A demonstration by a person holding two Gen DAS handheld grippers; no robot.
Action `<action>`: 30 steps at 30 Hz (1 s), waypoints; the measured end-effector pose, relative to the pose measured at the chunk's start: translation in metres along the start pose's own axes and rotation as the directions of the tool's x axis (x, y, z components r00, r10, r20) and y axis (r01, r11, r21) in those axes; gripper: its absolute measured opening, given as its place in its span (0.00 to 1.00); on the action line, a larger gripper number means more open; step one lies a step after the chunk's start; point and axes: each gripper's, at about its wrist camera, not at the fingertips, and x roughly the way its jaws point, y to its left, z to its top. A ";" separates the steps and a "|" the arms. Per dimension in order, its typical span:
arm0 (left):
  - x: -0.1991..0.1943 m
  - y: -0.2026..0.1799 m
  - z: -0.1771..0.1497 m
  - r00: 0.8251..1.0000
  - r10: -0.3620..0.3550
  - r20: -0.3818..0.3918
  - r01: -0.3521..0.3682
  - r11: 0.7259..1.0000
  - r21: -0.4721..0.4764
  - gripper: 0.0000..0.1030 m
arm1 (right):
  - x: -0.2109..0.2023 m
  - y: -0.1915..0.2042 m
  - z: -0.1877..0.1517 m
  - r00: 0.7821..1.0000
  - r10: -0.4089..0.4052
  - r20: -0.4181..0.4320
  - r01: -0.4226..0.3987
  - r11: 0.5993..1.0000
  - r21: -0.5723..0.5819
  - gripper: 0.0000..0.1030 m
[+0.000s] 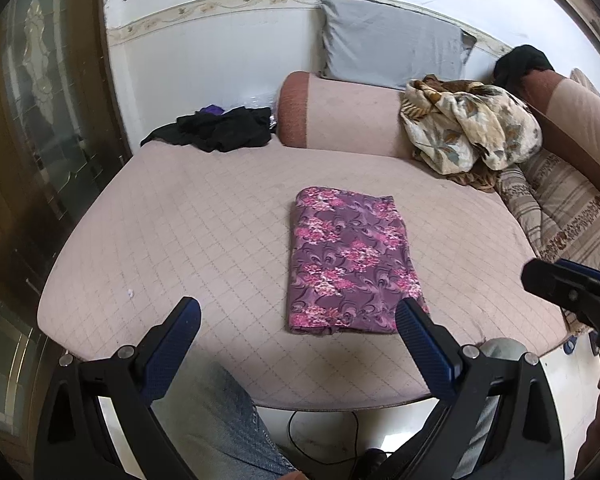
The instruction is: Fold small clothes
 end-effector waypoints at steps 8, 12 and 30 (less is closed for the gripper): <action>0.000 0.006 -0.002 1.000 0.022 -0.008 -0.022 1.000 -0.018 0.95 | 0.002 -0.005 -0.001 1.000 0.005 -0.001 -0.005 1.000 0.008 0.88; 0.003 0.003 -0.002 1.000 0.023 -0.011 -0.023 1.000 -0.009 0.95 | 0.004 -0.006 0.000 1.000 0.012 -0.002 -0.012 1.000 0.013 0.88; 0.036 -0.008 -0.001 0.997 0.054 -0.051 -0.053 0.998 0.029 0.95 | 0.034 -0.024 0.007 0.999 0.042 -0.023 -0.041 0.998 0.044 0.88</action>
